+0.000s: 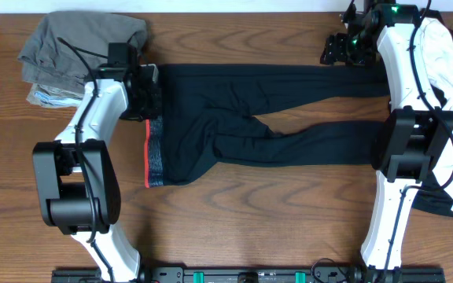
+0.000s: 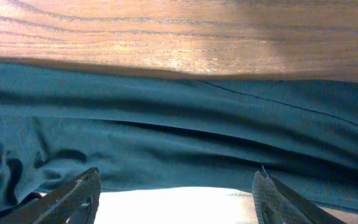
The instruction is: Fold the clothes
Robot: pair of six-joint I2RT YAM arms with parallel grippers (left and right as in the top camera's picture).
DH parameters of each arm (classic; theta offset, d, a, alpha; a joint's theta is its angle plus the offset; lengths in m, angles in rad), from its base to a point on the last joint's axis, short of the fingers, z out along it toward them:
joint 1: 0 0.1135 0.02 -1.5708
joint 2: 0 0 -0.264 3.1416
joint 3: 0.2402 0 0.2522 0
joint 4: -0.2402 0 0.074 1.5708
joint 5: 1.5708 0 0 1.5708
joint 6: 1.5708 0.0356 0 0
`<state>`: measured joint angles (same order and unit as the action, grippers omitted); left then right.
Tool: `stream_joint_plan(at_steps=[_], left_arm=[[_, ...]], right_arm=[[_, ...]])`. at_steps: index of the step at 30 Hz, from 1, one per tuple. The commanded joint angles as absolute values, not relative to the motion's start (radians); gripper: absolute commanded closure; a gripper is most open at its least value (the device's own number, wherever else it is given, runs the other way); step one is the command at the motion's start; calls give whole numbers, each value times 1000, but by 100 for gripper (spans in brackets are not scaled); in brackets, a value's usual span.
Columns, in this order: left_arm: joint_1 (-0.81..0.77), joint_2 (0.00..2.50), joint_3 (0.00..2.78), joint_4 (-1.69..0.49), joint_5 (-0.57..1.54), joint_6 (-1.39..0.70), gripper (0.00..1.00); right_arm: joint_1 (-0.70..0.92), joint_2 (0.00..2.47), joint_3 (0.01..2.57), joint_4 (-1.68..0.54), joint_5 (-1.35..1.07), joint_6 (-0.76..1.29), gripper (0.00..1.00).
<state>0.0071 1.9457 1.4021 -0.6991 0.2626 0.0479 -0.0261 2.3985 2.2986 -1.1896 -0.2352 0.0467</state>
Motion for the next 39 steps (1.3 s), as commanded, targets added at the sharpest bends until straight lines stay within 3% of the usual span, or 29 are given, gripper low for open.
stream_joint_plan(at_steps=[1, 17, 39], left_arm=[[1, 1943, 1377, -702, 210, 39, 94], [-1, 1947, 1303, -670, 129, -14, 94], [3, 2091, 1246, -393, 58, -14, 94]], right_arm=[[-31, 2412, 2322, -1194, -236, 44, 23], [-31, 2412, 2322, -1198, -236, 43, 23], [-33, 2412, 2322, -1208, -232, 43, 22]])
